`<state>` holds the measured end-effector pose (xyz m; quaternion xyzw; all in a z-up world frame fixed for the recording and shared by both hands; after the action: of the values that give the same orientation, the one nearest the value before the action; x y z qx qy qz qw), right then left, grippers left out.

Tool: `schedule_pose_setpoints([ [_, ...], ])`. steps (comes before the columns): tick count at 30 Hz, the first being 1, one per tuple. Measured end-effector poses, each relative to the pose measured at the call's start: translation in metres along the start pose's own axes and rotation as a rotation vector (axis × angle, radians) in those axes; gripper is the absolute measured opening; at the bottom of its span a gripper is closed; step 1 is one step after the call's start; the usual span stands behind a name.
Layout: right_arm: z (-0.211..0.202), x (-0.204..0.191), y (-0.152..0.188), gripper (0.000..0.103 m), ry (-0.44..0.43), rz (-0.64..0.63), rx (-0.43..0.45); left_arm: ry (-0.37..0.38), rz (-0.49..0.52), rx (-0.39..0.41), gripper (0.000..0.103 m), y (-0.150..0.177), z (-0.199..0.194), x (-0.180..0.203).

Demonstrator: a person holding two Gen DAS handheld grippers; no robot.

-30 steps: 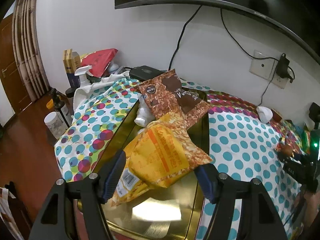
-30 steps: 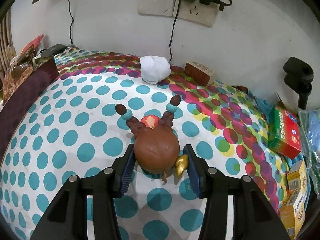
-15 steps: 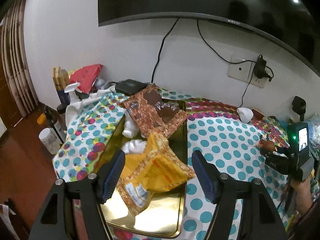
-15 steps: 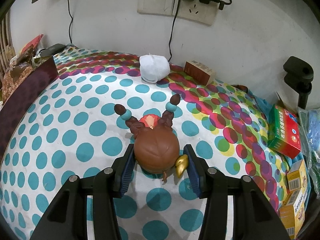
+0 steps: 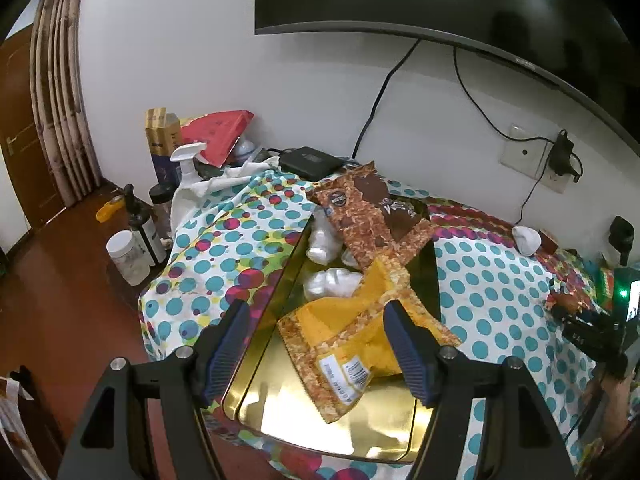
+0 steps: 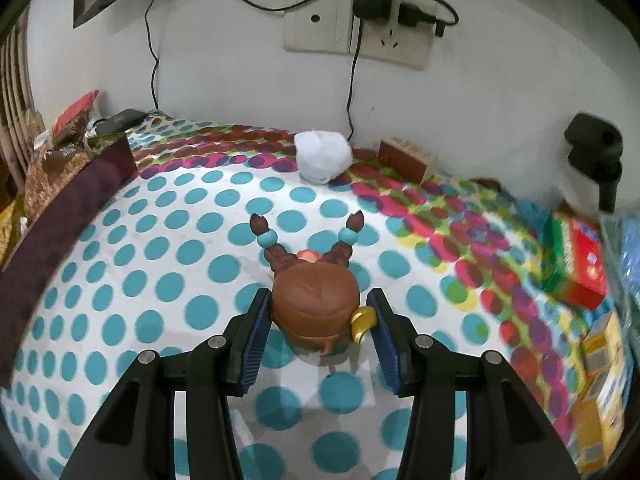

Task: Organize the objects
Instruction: 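Lower yellow snack bag into gold tray and open left tool, then lower brown reindeer figurine into gold tray and open right tool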

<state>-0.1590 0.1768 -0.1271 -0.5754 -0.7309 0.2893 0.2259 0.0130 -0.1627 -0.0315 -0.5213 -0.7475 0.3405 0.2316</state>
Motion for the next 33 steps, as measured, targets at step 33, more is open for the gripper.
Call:
schedule_pose_setpoints([
  [33, -0.046, -0.312, -0.06, 0.04, -0.343, -0.332, 0.033, 0.007, -0.108, -0.003, 0.071, 0.008, 0.013, -0.083],
])
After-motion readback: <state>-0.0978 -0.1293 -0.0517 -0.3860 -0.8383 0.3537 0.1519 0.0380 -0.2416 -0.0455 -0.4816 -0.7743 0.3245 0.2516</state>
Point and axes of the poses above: each gripper's, at about its wrist camera, not at the fingertips, and z roughly the way its jaws point, x to its right, y to its underside, the point moved 4 cm from there along z, roughly the way its jaws point, and after that the axes turned 4 degrees about z, right-handed, at the moved point
